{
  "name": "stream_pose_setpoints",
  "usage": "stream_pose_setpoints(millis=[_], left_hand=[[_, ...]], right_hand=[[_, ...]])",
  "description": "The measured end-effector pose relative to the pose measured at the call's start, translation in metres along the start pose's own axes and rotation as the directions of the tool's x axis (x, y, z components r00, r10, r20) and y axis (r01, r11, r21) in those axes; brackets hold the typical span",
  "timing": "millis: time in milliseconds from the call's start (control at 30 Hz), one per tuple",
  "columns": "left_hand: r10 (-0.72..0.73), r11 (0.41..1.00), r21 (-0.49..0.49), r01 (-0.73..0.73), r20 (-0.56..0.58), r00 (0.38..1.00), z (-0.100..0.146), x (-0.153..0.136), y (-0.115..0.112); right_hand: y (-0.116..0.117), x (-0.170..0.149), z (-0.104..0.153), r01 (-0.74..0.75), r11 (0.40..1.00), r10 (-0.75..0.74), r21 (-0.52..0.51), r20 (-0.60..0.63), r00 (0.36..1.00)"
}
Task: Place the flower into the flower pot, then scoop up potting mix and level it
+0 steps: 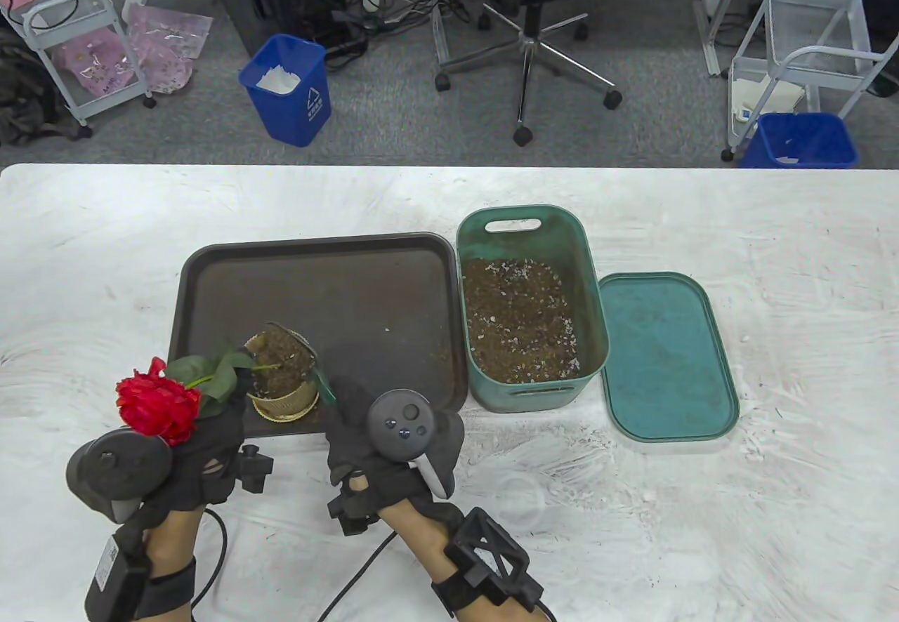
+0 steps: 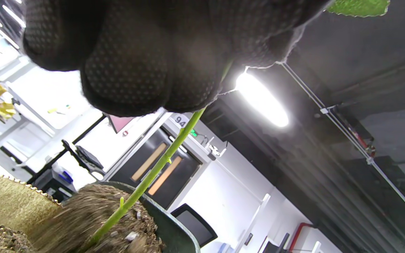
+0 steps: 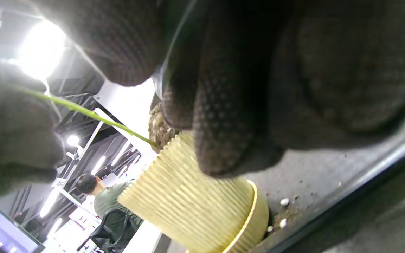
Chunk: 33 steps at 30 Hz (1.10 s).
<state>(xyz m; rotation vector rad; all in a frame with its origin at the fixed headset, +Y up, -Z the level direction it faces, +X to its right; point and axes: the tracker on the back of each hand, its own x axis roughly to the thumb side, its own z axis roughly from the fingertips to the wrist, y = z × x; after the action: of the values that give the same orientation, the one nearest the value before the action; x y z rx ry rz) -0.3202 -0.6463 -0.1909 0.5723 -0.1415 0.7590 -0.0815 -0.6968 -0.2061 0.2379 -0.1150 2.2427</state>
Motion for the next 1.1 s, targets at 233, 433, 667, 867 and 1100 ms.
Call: stream_pose_setpoints(millis=[233, 433, 667, 867, 1100], left_hand=[[-0.003, 1.000, -0.002, 0.003, 0.005, 1.000, 0.000, 0.001, -0.001], [-0.001, 1.000, -0.003, 0.001, 0.005, 1.000, 0.000, 0.001, -0.001], [0.000, 1.000, -0.002, 0.000, 0.003, 1.000, 0.000, 0.002, -0.001], [-0.005, 1.000, -0.004, 0.005, 0.010, 1.000, 0.000, 0.003, -0.001], [-0.030, 0.999, -0.019, 0.031, 0.040, 0.999, 0.001, 0.009, -0.004]], right_hand=[[0.014, 0.007, 0.009, -0.189, 0.976, 0.204, -0.104, 0.149, 0.968], [0.022, 0.011, 0.015, -0.319, 0.933, 0.351, -0.168, 0.224, 0.909], [0.029, 0.010, 0.017, -0.391, 0.899, 0.432, -0.199, 0.256, 0.864], [0.025, 0.004, 0.012, -0.341, 0.924, 0.374, -0.172, 0.223, 0.900], [-0.010, 0.020, 0.010, -0.234, 0.956, 0.264, -0.177, 0.174, 0.949]])
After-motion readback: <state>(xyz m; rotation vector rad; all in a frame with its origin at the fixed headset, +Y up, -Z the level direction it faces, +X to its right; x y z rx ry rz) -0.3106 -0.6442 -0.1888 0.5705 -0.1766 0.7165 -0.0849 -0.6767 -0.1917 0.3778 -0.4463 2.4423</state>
